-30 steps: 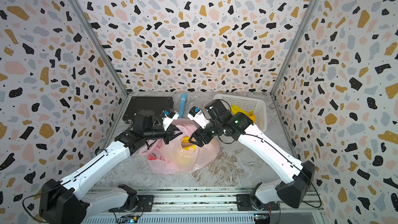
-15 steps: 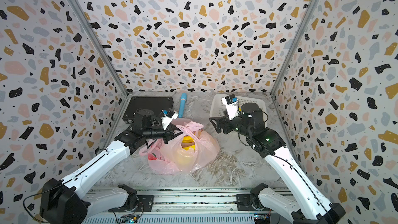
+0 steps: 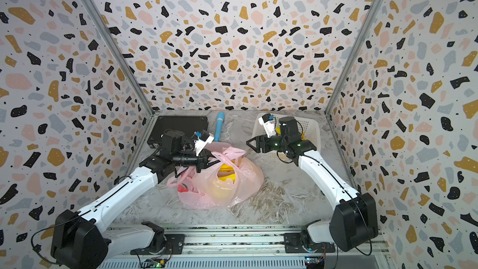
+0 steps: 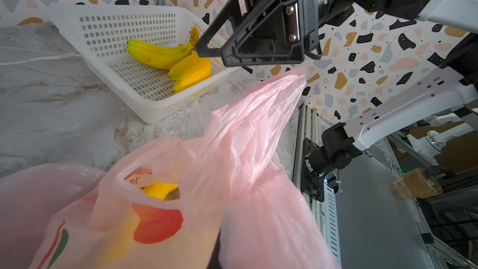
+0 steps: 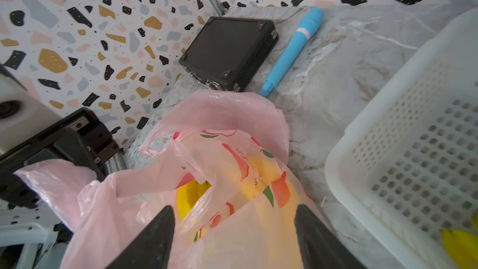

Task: Place the banana into a plastic bag & tie a knot
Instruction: Cross the plastic bag at the center of the board.

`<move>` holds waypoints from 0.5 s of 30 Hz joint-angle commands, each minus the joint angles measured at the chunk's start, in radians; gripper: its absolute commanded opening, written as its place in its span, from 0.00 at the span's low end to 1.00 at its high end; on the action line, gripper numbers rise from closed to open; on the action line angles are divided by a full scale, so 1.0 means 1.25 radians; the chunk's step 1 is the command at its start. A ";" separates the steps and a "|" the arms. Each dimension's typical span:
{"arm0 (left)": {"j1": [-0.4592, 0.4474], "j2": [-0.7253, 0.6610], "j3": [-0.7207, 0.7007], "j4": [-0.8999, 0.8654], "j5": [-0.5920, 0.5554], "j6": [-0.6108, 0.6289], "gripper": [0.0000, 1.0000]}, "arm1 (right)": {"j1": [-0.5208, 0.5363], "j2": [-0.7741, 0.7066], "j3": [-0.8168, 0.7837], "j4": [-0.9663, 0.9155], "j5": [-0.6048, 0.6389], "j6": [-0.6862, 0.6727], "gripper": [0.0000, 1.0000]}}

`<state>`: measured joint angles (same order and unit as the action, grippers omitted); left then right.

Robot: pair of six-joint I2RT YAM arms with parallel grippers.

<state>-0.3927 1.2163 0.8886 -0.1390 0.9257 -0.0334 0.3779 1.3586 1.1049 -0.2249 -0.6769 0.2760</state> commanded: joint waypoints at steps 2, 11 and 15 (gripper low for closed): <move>0.007 0.013 -0.012 0.046 0.059 -0.014 0.00 | 0.005 -0.004 -0.019 0.094 -0.140 0.022 0.75; 0.009 0.030 -0.014 0.049 0.060 -0.019 0.00 | 0.061 -0.008 -0.048 0.111 -0.181 -0.007 0.70; 0.011 0.032 -0.011 0.047 0.060 -0.018 0.00 | 0.094 -0.031 -0.066 0.121 -0.198 -0.016 0.65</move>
<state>-0.3866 1.2533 0.8810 -0.1169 0.9794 -0.0498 0.4721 1.3674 1.0336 -0.1043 -0.8795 0.2756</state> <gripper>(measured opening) 0.047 0.658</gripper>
